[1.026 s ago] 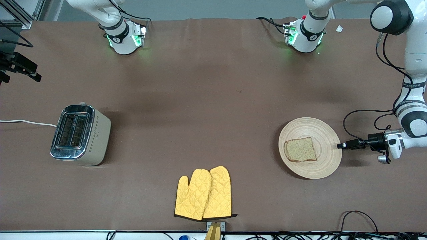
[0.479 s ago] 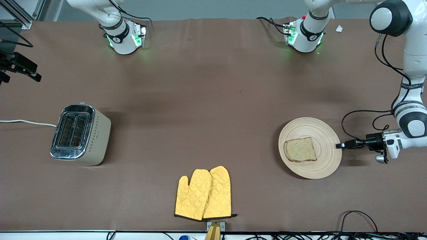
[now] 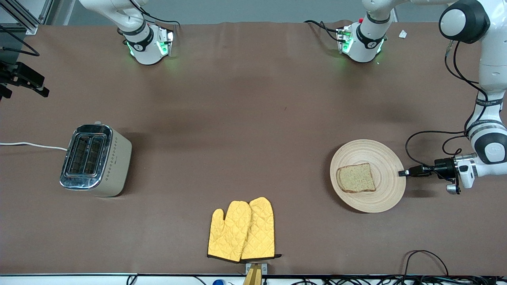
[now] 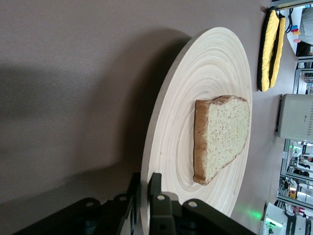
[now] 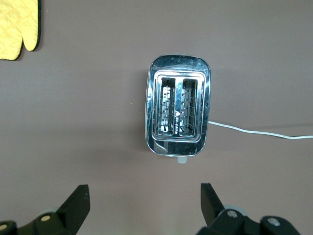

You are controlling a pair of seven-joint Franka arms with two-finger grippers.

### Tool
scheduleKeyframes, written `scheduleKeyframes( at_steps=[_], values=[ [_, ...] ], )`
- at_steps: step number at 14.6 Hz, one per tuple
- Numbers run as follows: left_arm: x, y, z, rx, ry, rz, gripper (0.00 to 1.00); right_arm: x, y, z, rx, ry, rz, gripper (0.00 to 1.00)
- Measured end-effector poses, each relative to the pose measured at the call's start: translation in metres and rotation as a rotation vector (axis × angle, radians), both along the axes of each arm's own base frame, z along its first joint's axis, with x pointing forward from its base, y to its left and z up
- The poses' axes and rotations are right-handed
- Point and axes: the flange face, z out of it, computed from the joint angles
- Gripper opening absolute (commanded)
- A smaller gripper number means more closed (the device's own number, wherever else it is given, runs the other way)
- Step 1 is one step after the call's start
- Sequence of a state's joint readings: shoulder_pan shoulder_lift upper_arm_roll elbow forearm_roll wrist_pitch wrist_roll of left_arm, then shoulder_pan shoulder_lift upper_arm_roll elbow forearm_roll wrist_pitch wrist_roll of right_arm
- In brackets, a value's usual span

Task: Move plate and put bread in toaster
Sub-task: 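Slide the plate with the left gripper toward the table center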

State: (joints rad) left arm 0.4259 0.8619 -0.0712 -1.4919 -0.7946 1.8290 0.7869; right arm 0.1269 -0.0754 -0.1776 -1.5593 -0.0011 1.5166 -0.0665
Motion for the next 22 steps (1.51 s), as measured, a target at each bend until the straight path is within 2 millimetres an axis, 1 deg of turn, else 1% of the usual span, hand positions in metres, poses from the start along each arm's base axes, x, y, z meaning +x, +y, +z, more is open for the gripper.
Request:
scheduleKeyframes(
  at_steps=[2,4,8,12,14,17,22],
  values=[
    [0.004,-0.011,0.003,-0.018,-0.006,-0.017,0.00,0.000,0.000,0.000,0.000,0.000,0.001,1.00],
    [0.011,-0.032,0.010,-0.052,-0.018,-0.049,0.00,0.000,0.000,0.000,0.000,0.000,0.001,1.00],
    [0.029,-0.093,0.032,-0.116,-0.059,-0.123,0.00,0.000,0.001,0.000,0.000,0.000,0.001,1.00],
    [0.035,-0.157,0.044,-0.190,-0.069,-0.197,0.00,0.000,0.002,0.001,0.000,-0.001,0.004,1.00],
    [0.032,-0.192,0.046,-0.221,-0.060,-0.234,0.00,0.000,0.002,0.001,0.000,-0.002,0.004,1.00],
    [0.022,-0.252,0.041,-0.238,-0.046,-0.273,0.00,0.000,0.002,0.001,0.000,-0.001,0.004,1.00],
    [-0.003,-0.353,0.030,-0.189,-0.041,-0.232,0.00,0.000,0.002,0.001,0.000,-0.001,0.004,1.00]
  ],
)
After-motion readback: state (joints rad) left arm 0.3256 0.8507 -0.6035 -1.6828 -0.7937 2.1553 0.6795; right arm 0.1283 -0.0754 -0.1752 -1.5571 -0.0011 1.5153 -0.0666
